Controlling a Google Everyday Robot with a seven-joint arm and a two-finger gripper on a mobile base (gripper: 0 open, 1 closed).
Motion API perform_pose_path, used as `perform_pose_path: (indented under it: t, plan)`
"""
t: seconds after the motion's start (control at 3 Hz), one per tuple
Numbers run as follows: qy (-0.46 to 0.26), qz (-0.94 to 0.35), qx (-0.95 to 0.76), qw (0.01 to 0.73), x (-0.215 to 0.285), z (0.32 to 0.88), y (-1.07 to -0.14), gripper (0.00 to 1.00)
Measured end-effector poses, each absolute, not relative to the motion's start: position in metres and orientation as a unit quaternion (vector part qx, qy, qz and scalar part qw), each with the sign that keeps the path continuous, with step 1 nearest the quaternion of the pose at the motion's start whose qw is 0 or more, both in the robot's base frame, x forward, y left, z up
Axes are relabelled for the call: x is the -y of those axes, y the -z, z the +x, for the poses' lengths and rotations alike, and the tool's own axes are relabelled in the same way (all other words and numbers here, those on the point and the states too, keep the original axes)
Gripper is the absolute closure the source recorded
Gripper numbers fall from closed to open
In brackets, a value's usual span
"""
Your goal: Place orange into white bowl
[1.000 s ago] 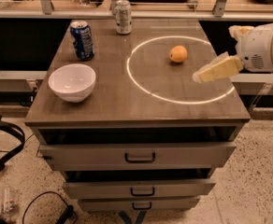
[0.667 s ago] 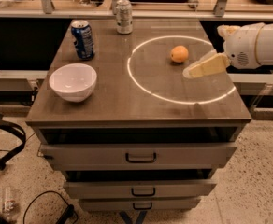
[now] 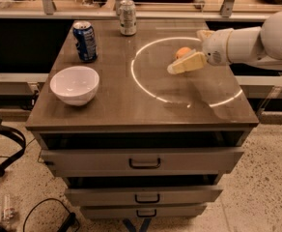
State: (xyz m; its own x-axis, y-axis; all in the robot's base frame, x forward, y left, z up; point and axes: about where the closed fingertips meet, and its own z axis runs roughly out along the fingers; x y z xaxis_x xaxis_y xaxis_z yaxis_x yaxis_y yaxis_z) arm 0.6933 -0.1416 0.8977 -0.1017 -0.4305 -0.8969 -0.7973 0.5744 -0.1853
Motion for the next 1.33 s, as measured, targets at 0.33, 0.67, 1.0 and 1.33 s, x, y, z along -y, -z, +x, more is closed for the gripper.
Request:
perform_pose_path:
  t: [0.33, 0.67, 1.0, 1.33]
  plan:
    - [-0.187, -0.422, -0.717, 0.523, 0.136, 0.720, -0.884, 0.00]
    - [-0.191, -0.420, -0.716, 0.525, 0.135, 0.739, -0.876, 0.00]
    - [-0.194, -0.414, -0.718, 0.526, 0.147, 0.753, -0.866, 0.00]
    - [-0.195, -0.411, -0.720, 0.524, 0.150, 0.758, -0.854, 0.16]
